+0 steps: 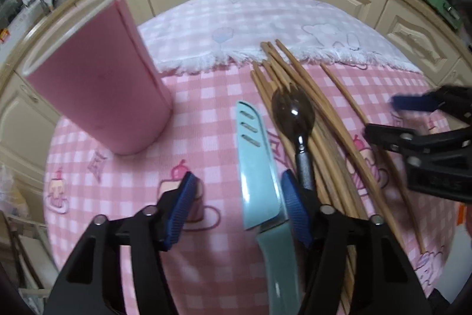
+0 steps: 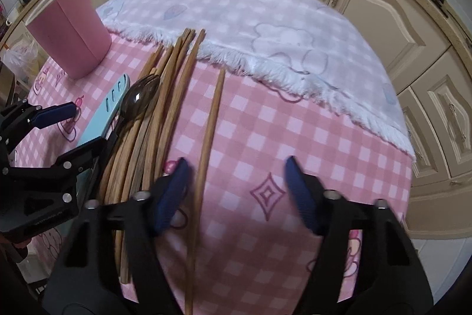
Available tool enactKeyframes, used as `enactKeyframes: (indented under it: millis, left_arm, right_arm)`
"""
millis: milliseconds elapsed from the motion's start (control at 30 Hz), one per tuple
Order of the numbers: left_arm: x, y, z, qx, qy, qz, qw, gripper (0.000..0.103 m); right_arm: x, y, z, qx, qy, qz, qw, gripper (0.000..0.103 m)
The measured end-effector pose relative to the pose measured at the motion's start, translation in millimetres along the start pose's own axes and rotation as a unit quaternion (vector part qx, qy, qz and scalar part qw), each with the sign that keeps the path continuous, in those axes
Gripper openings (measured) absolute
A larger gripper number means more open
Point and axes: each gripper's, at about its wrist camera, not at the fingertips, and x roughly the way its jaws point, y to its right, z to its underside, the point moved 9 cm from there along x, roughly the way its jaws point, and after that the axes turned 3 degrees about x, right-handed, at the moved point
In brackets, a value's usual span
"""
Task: Organize utensils
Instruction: 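Lower the left tool onto the light-blue knife and grasp it while the right tool grasps a chopstick, then carry the knife into the pink cup with the left tool while the right drops its chopstick in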
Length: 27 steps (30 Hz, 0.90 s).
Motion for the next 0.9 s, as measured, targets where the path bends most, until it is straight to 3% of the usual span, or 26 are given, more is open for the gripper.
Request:
enactKeyframes:
  millis: [33,67,100,167,300,533,900]
  left_arm:
    - [0,2,-3,0.006,0.001,0.007,1.0,0.05]
    - [0,2,-3,0.01,0.002,0.011,0.9999,0.037]
    - [-1,3,-4,0.012,0.003,0.014,0.9998,0.03]
    - [-1,3,-6,0.015,0.006,0.017,0.9997,0.028]
    - [-7,2,-3,0.003,0.019,0.022,0.9996,0.026]
    - [-58,-8,-2,-0.026,0.099,0.04,0.9939,0.025]
    - [-138,-25,-34,-0.048,0.235,0.04,0.97,0.024]
  right_arm:
    - [-1,-4,-1,-0.008,0.004,0.0,1.0,0.04]
    - [-1,-7,-1,-0.011,0.005,-0.005,1.0,0.027]
    - [-2,-10,-1,-0.012,0.005,-0.013,1.0,0.01]
    - [-3,-13,-1,-0.011,0.006,-0.024,1.0,0.006]
    - [-11,-12,-2,0.011,0.02,-0.061,0.998,0.006]
    - [-47,-6,-16,0.046,0.081,-0.121,0.988,0.006]
    - [-96,-17,-42,0.047,0.171,-0.179,0.968,0.005]
